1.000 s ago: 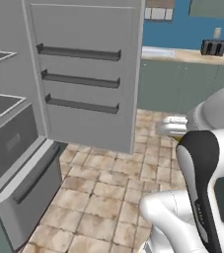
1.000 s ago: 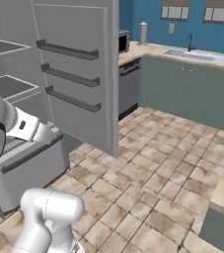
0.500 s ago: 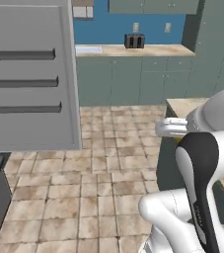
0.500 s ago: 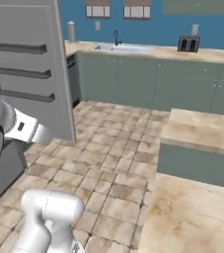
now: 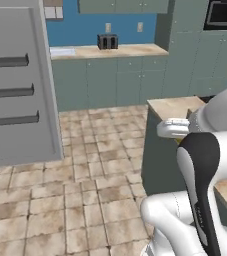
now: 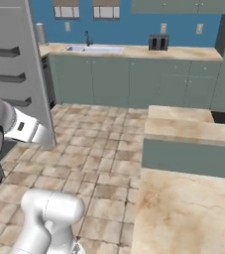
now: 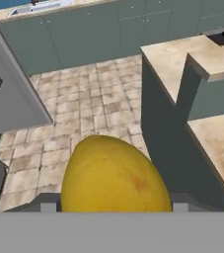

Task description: Place one lemon and one steak in each tupperware on the nearby counter, to pack two identical lunches.

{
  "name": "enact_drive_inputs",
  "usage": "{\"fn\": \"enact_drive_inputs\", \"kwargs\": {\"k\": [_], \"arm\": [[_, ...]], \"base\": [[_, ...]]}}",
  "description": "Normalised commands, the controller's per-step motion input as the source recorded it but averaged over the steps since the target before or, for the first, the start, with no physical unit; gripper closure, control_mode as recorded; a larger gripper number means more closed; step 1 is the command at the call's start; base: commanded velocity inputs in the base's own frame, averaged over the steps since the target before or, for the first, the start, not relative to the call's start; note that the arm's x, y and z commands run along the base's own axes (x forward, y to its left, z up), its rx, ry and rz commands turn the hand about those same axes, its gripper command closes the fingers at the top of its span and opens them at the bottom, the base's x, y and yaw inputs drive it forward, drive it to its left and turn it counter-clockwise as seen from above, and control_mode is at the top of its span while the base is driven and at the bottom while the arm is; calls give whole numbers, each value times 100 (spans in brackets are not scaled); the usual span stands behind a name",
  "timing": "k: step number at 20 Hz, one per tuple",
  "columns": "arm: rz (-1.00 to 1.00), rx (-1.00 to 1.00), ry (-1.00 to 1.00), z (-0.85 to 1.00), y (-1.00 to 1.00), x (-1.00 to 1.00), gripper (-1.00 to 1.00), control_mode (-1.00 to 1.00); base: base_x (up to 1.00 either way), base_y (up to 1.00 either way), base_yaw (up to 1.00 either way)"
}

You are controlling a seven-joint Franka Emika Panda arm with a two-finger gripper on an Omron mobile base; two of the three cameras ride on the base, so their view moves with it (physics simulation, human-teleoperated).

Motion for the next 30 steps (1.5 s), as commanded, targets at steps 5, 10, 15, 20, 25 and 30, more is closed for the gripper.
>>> {"fn": "enact_drive_inputs", "kwargs": {"k": [5,10,15,20,25,30], "arm": [[0,0,0,0,0,0,100,100],[0,0,0,0,0,0,100,100],[0,0,0,0,0,0,100,100],[0,0,0,0,0,0,100,100],[0,0,0,0,0,0,100,100],[0,0,0,0,0,0,100,100]], "base": [[95,6,0],[100,0,1],[100,0,0],[100,0,3],[100,0,10],[100,0,24]]}}
